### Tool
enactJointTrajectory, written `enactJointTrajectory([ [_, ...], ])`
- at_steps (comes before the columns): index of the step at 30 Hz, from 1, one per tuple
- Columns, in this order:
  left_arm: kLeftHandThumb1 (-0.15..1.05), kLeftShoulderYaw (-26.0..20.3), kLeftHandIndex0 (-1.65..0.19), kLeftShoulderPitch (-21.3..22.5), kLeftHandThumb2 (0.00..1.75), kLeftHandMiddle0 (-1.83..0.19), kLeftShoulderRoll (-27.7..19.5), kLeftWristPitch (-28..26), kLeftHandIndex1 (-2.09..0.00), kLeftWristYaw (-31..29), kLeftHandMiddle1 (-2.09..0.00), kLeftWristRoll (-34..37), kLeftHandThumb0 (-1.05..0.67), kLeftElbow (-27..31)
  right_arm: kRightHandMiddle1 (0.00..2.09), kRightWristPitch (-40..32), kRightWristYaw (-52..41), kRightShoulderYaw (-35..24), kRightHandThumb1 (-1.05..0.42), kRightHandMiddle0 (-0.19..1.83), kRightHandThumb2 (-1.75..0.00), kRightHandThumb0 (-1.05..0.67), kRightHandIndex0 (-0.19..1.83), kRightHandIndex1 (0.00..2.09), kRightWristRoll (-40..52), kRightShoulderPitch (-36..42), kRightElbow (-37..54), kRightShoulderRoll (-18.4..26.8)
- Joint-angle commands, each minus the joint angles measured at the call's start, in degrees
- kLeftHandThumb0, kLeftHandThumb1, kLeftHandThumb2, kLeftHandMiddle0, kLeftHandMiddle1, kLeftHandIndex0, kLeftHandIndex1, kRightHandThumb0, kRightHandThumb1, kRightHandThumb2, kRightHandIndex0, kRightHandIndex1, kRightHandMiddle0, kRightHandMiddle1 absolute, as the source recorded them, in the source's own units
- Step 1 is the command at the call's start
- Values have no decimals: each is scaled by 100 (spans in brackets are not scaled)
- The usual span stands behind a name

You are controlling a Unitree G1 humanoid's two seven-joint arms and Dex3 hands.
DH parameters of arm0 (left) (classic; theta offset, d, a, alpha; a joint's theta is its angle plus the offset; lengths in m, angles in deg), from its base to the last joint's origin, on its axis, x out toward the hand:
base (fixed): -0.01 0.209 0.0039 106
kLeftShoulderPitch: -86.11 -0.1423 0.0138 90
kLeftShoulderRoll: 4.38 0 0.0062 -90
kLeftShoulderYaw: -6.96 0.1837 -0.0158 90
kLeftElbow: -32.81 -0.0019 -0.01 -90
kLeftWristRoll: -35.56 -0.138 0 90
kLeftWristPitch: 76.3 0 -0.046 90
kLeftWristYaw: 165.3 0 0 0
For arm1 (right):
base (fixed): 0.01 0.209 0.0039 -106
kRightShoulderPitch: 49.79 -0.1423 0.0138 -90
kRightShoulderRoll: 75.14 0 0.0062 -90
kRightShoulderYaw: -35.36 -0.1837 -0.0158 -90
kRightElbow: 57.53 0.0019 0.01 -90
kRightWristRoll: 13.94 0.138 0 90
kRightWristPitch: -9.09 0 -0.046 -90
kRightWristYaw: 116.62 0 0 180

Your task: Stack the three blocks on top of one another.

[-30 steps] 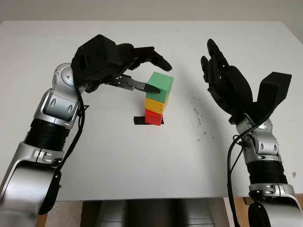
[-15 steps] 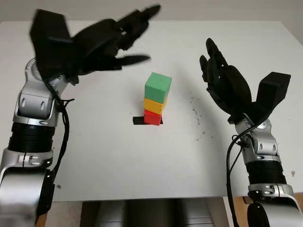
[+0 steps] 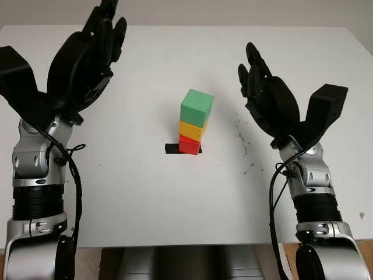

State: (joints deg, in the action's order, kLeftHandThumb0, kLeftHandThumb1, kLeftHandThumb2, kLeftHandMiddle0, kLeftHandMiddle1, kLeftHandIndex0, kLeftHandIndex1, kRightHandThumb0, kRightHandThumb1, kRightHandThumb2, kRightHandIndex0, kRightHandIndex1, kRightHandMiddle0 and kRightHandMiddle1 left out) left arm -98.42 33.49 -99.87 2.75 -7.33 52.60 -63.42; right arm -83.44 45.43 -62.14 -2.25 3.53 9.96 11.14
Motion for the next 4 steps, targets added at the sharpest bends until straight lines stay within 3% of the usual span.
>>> enactJointTrajectory([
  [1, 105, -66, 19, -176, 65, 19, 64, 110, 0, 41, 0, 54, -87, -106, 0, 118, 97, -3, -105, -19, -89, -68, -19, 0, -28, -152, -55, -86],
  [4, 105, -45, 19, -395, 61, 19, 135, 155, 0, 28, 0, 111, -89, -263, 0, 192, 193, 25, -105, -19, -89, -69, -19, 0, -68, -226, -162, -182],
])
